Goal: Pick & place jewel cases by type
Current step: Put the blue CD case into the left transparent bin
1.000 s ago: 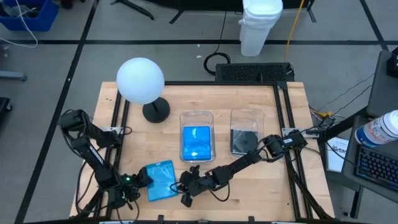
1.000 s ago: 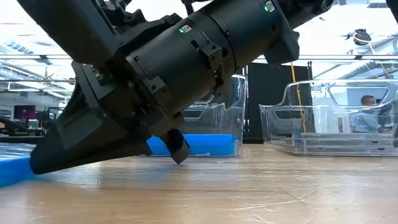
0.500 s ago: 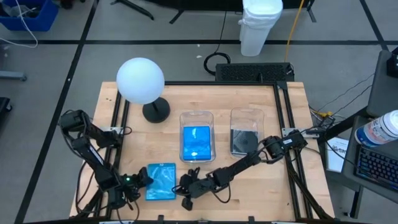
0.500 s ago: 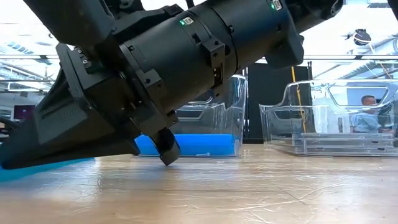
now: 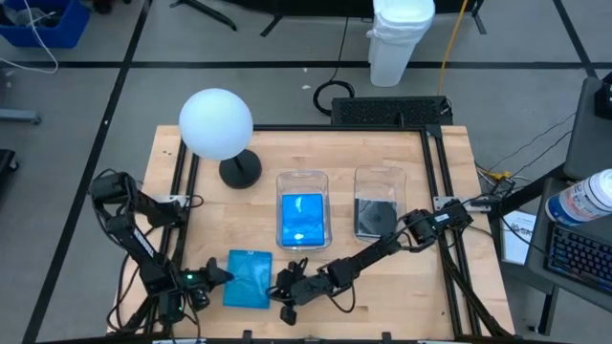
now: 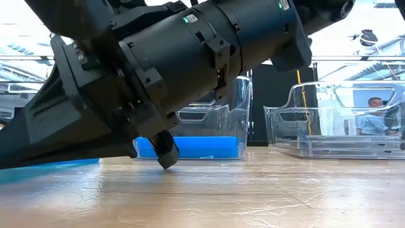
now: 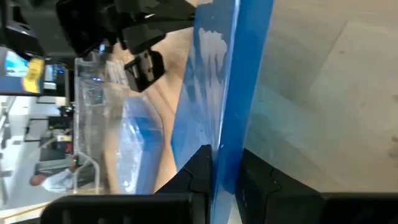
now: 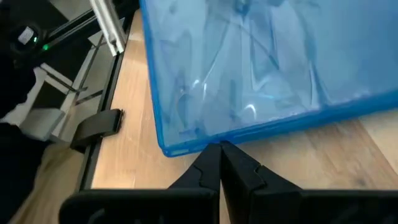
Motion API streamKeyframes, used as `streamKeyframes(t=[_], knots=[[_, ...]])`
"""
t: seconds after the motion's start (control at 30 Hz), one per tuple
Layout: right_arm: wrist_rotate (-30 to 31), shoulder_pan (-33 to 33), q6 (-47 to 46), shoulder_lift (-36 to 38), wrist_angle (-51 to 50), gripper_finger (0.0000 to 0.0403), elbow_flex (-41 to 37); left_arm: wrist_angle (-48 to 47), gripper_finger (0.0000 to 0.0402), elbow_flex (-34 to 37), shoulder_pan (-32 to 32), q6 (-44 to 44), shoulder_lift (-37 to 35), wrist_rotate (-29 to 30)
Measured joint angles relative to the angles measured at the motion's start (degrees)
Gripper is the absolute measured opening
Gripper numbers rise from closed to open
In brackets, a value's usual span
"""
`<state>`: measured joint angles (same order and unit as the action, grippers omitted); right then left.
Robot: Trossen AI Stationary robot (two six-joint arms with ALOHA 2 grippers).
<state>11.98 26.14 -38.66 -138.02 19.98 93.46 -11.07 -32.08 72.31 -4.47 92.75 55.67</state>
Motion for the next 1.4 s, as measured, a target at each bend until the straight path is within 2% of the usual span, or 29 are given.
streamKeyframes(t=[0.13, 0.4, 0.57, 0.63, 0.8, 0.87, 1.0, 1.13, 1.4], knots=[[0.1, 0.7, 6.1, -0.3, 3.9, 0.0, -0.2, -2.9, 0.0045, -1.2, 1.3, 0.0, 0.1, 2.3], [-0.2, 2.3, 11.0, 0.4, 8.8, 0.0, -0.1, -12.6, 0.0039, -7.6, 2.4, -0.1, 0.1, 6.9], [-6.8, 3.0, 10.7, 0.4, 10.2, 0.0, -0.1, -18.7, 0.0045, -11.8, 3.0, -1.3, 0.0, 8.2], [-7.3, 3.6, 11.2, 0.4, 11.2, 0.0, 0.0, -20.2, 0.0042, -13.1, 3.8, -1.8, 0.0, 10.0], [-1.7, 4.6, 13.0, 1.3, 16.0, 0.0, 0.0, -23.2, 0.0039, -17.3, 5.2, -8.3, 0.0, 14.1], [1.9, 4.8, 14.6, 2.6, 17.3, 0.0, 0.0, -23.5, 0.0039, -18.5, 5.8, -11.2, -0.1, 18.1], [7.5, 5.1, 14.3, 4.8, 17.8, 0.0, 0.1, -23.9, 0.0045, -20.5, 6.3, -23.2, -0.1, 24.8], [7.9, 5.1, 15.3, 7.6, 18.7, 0.0, 0.0, -23.2, 0.0039, -22.0, 6.4, -34.5, -0.2, 33.6], [9.0, 5.1, 19.0, 11.0, 17.6, 0.0005, 0.0, -28.0, 0.0044, -24.6, 5.5, -36.6, -1.5, 34.8]])
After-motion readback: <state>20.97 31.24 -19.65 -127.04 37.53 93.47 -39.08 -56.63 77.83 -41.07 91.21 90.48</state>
